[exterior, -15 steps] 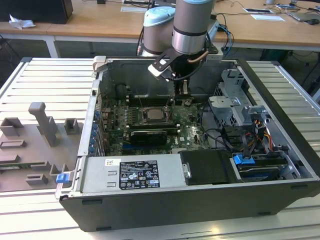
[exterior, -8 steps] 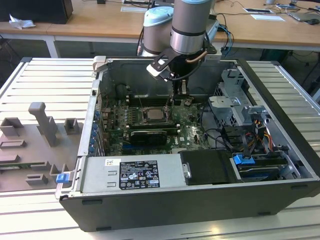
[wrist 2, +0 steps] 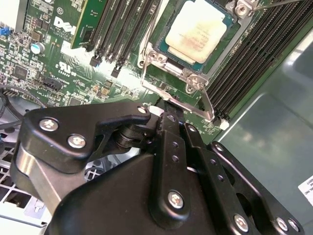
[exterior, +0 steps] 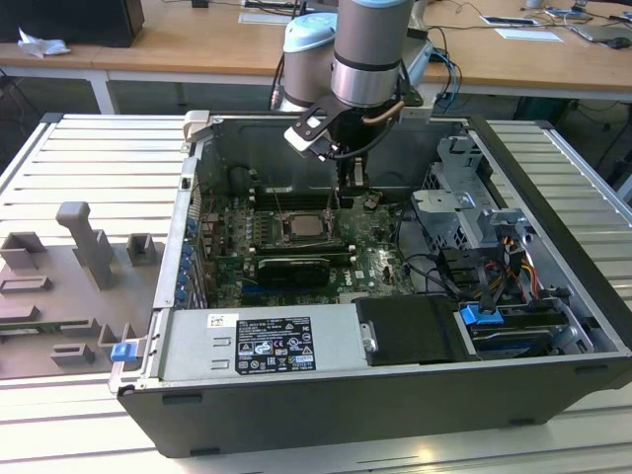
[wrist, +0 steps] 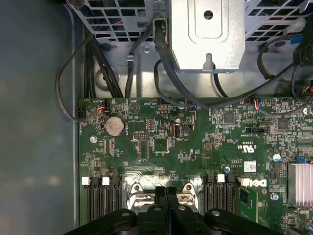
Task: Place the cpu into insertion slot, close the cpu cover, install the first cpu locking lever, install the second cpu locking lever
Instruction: 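Close the cpu cover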
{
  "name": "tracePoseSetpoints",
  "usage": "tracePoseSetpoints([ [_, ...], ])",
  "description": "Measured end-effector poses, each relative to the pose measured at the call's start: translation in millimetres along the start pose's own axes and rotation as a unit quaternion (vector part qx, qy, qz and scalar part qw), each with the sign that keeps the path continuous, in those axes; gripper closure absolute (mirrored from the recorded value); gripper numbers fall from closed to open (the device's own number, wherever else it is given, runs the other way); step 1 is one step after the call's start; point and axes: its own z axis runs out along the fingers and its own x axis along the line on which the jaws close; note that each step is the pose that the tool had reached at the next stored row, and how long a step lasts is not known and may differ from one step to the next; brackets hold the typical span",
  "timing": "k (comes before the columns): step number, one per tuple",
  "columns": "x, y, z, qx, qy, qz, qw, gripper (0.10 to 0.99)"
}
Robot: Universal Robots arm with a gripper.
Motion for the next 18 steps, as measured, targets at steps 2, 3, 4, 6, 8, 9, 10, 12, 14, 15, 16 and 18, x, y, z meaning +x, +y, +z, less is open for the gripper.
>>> tracePoseSetpoints([
  [2, 0.0, -1.4, 0.0, 0.0000, 0.0000, 0.000, 1.0000, 0.980],
  [3, 0.0, -2.6, -0.1, 0.0000, 0.0000, 0.000, 1.0000, 0.980],
  [4, 0.0, -3.6, -0.1, 0.0000, 0.0000, 0.000, 1.0000, 0.980],
  [6, -0.1, -6.4, -0.1, 0.0000, 0.0000, 0.000, 1.0000, 0.980],
  [8, -0.1, -9.2, -0.1, 0.0000, 0.0000, 0.000, 1.0000, 0.980],
  [9, -0.1, -10.6, -0.1, 0.0000, 0.0000, 0.000, 1.0000, 0.980],
  [10, -0.2, -11.9, -0.2, 0.0000, 0.0000, 0.000, 1.0000, 0.980],
  [12, -0.2, -15.3, -0.1, 0.0000, 0.0000, 0.000, 1.0000, 0.980],
  [14, -0.2, -22.1, 0.4, 0.0000, 0.0000, 0.000, 1.0000, 0.980],
  [15, -0.3, -27.1, 1.5, 0.0000, 0.0000, 0.000, 1.0000, 0.980],
  [16, -0.4, -32.4, 4.8, 0.0000, 0.0000, 0.000, 1.0000, 0.980],
  [18, -0.6, -39.9, 10.8, 0.0000, 0.0000, 0.000, 1.0000, 0.980],
])
